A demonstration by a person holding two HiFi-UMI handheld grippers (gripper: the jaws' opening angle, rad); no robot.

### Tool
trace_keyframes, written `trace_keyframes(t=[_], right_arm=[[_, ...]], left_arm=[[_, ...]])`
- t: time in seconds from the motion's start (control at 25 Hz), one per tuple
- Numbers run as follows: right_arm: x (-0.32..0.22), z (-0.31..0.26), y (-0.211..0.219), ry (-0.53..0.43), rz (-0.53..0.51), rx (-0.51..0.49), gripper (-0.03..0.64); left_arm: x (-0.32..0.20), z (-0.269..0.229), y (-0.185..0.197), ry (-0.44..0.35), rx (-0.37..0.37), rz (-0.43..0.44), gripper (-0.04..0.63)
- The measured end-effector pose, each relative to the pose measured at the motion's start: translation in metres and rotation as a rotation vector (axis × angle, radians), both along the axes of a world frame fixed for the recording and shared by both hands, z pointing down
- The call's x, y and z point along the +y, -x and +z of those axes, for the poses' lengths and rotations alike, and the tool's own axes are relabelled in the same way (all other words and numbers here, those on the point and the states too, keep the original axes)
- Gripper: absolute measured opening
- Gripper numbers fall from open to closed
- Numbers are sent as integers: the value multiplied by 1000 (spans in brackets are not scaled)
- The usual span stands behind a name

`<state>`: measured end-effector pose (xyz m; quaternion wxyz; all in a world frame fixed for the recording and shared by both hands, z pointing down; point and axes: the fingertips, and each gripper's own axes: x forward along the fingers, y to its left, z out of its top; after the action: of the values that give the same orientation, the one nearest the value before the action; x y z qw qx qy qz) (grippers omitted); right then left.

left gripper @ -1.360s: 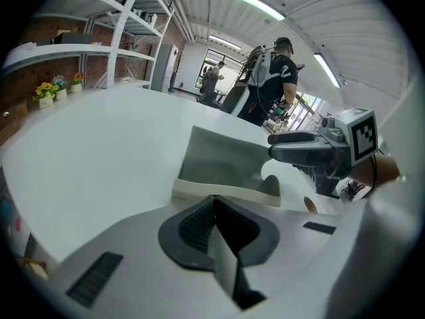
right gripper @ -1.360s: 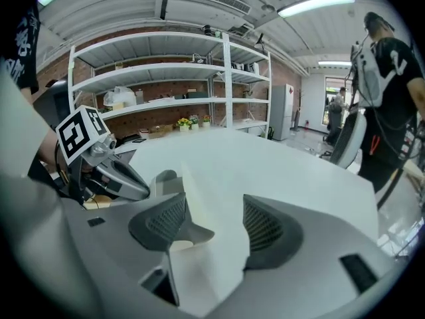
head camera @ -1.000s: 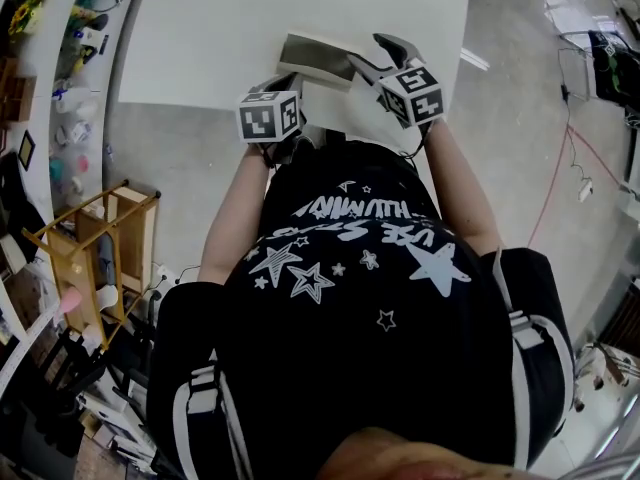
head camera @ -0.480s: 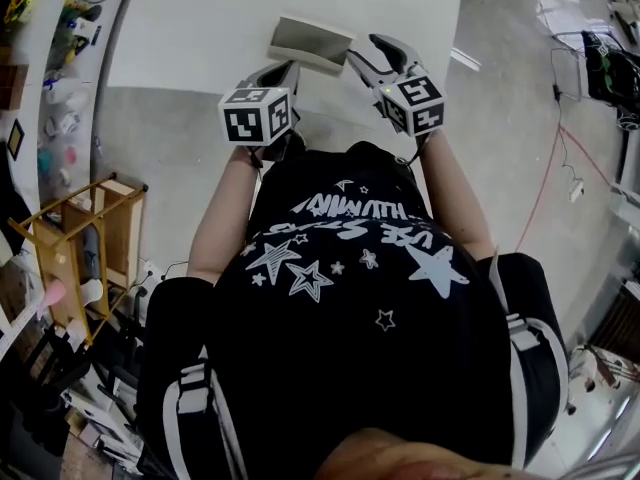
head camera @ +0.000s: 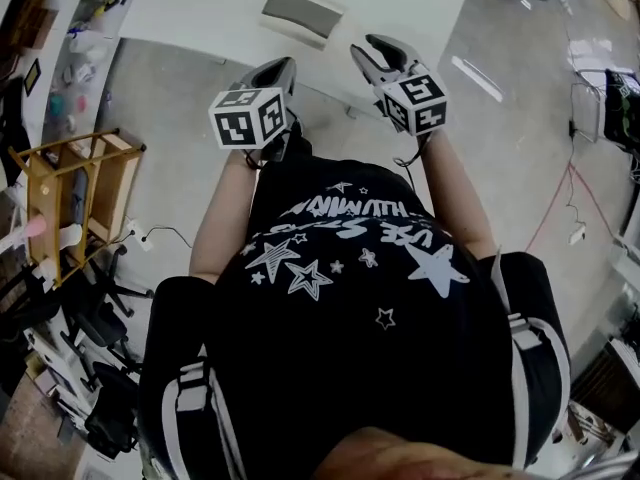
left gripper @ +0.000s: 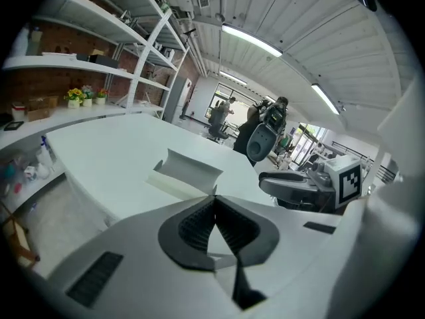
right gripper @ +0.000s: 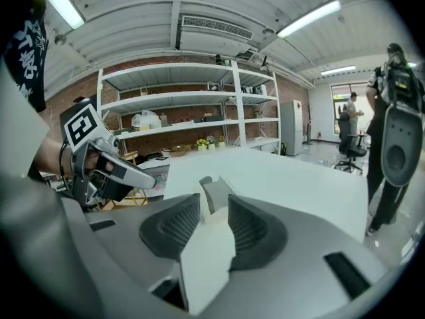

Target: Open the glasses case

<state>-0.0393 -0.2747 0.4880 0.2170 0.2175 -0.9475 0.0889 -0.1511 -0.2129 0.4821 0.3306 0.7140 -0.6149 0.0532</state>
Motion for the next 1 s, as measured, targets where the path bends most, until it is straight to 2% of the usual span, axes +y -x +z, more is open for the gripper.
trace_keyframes(t=[0.28, 0.48, 0.84, 1.0], right_arm=[[29, -7, -46, -17, -42, -62, 102], [55, -10, -83, -28, -65, -79, 54], [101, -9, -159, -3, -104, -101, 29], [113, -3, -176, 27, -99, -122, 30]], left_arm=[[48, -17, -44, -45, -30, -90, 12], [82, -26, -81, -81, -24, -139, 12], [126, -30, -158, -92, -29, -158, 12], [146, -39, -175, -100, -43, -159, 12]])
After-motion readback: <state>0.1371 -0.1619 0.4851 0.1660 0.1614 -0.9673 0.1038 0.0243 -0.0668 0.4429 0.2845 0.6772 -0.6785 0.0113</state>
